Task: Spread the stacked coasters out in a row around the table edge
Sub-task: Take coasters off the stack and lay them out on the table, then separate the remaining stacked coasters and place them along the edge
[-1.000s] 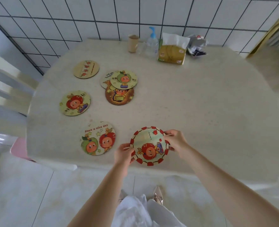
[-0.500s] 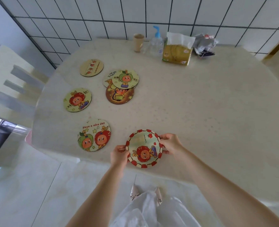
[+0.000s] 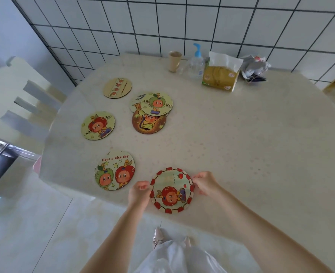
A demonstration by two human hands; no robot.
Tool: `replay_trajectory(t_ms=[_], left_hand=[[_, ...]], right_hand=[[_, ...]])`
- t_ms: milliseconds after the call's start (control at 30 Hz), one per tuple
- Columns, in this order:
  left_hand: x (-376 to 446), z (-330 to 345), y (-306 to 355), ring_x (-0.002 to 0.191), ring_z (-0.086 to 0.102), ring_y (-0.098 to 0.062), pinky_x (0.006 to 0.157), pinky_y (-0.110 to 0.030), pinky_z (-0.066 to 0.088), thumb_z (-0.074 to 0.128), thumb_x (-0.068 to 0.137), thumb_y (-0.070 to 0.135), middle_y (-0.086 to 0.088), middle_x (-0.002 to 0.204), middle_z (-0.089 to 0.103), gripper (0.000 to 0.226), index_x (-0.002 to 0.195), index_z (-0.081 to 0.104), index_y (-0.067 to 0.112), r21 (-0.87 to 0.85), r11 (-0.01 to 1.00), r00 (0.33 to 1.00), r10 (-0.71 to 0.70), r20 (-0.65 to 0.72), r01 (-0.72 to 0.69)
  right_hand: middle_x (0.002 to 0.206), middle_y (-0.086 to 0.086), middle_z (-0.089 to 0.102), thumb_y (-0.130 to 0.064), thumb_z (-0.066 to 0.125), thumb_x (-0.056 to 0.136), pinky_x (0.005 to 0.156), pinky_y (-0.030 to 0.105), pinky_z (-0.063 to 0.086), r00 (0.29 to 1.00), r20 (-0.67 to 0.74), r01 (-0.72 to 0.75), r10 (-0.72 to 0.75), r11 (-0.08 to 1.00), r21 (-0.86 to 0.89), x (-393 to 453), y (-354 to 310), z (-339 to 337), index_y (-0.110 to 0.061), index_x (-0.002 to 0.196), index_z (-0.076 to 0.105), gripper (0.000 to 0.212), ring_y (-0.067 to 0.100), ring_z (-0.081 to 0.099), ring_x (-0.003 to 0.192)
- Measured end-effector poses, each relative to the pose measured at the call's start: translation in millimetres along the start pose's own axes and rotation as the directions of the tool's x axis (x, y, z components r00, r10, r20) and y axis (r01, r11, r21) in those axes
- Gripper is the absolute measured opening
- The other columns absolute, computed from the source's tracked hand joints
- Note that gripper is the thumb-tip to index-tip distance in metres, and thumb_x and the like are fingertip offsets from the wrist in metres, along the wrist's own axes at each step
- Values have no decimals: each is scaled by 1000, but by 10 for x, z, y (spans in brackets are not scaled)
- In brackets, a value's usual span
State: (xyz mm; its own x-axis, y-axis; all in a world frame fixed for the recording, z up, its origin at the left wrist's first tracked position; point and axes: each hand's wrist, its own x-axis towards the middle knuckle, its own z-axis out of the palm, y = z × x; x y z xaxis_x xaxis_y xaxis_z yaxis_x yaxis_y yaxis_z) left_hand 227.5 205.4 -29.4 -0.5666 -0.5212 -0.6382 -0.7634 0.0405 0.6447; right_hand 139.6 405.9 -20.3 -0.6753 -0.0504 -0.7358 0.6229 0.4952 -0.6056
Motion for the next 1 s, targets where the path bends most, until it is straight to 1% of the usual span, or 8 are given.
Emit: replay_trajectory(t_ms=[100,267,400,600,733,867,933,1000], left_hand=[[76,-22,97,112,61,-36,96,-46,51,51,87,-6,-5,121,62,41,122,61,11,13,1000,1000,23,6,-24],[389,-93,432,111,62,-33,94,-44,51,50,87,-5,-1,117,61,40,121,61,13,6,999,998,52,19,-53],[796,-161,837,108,62,-30,96,-44,52,52,87,-2,-2,115,61,36,116,62,15,-17,997,997,72,28,-72],[1536,-269,1517,102,62,-23,93,-41,54,54,85,-2,0,107,60,36,116,63,15,3,992,992,124,38,-124],[2061,-316,1957,75,59,-15,74,-33,55,52,88,0,-1,114,61,35,117,62,16,4,990,990,139,28,-140],[2463,-290,2307,72,62,-18,70,-40,59,49,90,4,-4,119,61,38,125,57,16,43,986,987,162,8,-163],[2595,-266,2454,59,59,-13,52,-32,56,48,91,7,-3,118,61,37,125,56,18,53,984,985,172,-22,-171],[2734,-226,2575,59,53,-5,44,-22,46,49,91,9,0,125,59,41,130,54,18,76,979,981,193,-35,-189]], right_hand=[[77,3,63,-9,49,92,60,27,51,1000,8,17,-17,1000,-16,116,-190,-83,-12,91,64,15,19,60,74],[88,4,65,-11,50,94,66,26,53,997,35,63,-63,998,-5,334,-656,-140,-9,101,63,15,16,61,78],[83,3,63,-10,50,93,64,27,51,997,17,70,-71,997,42,578,-1094,-94,-10,97,63,14,18,60,78],[73,2,57,-8,48,93,59,27,47,999,-26,47,-44,993,107,1072,-1741,76,-11,91,59,12,15,55,62],[84,7,60,-8,48,93,61,28,50,997,-62,46,-39,992,119,1420,-2141,180,-8,100,60,14,20,58,74],[92,13,59,-4,45,93,63,29,53,993,-119,37,-23,992,118,1756,-2447,216,1,111,60,24,23,58,82],[96,15,57,-2,44,93,64,30,53,989,-148,32,-12,990,136,1905,-2573,218,1,114,58,25,24,58,85],[98,15,57,-1,43,92,72,35,56,986,-164,20,5,989,147,2056,-2690,224,2,115,57,27,25,58,87]])
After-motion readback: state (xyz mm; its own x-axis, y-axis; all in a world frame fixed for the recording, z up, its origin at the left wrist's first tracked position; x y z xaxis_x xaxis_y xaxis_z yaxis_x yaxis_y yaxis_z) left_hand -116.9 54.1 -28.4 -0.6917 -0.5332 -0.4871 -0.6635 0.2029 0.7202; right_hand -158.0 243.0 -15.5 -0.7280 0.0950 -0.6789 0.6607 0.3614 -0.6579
